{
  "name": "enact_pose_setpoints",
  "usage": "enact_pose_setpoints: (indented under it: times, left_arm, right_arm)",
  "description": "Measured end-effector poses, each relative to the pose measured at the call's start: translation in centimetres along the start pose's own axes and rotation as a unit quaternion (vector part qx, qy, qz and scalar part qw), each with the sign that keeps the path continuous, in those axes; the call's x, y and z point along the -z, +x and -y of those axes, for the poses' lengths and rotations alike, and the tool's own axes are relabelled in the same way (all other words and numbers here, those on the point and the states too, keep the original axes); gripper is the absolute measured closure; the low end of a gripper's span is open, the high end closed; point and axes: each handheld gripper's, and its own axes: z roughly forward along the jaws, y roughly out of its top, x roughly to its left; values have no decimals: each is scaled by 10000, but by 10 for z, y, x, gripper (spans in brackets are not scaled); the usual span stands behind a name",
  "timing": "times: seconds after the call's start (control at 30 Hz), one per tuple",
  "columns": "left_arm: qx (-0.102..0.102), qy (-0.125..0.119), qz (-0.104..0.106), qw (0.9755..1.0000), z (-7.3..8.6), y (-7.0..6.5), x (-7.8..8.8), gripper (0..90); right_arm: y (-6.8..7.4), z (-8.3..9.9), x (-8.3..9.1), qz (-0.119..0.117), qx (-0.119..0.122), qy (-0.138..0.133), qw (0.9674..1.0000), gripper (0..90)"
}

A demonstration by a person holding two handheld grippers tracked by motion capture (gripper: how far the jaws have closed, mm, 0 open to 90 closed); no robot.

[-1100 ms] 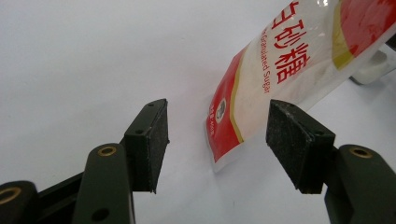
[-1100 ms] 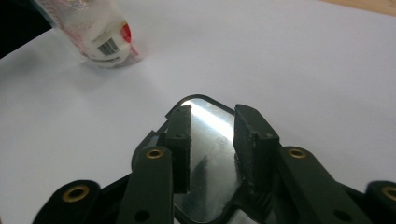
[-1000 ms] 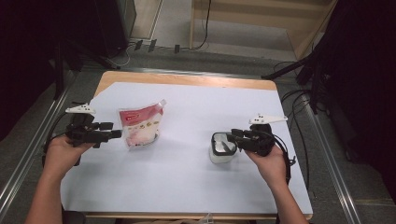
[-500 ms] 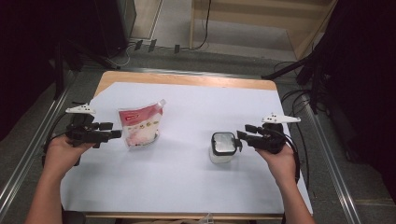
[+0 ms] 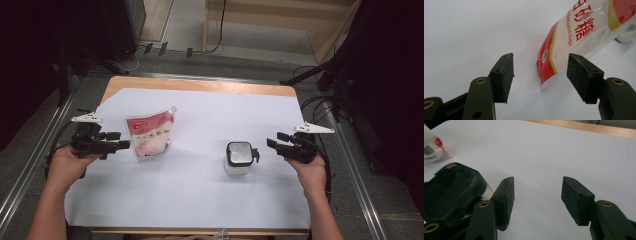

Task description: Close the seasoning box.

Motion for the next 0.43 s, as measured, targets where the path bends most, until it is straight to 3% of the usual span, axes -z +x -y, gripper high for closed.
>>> enact_pose_setpoints:
  times: [0.17,0.43]
  left_arm:
    - [-28,-28,-51,10000,2,2,-2,373]
    - [-55,79,-88,9999,7,6,-5,358]
  right_arm:
    - [-11,5,-2,88,-155,22,9998,445]
    - [-18,9,-5,212,-173,61,9996,410]
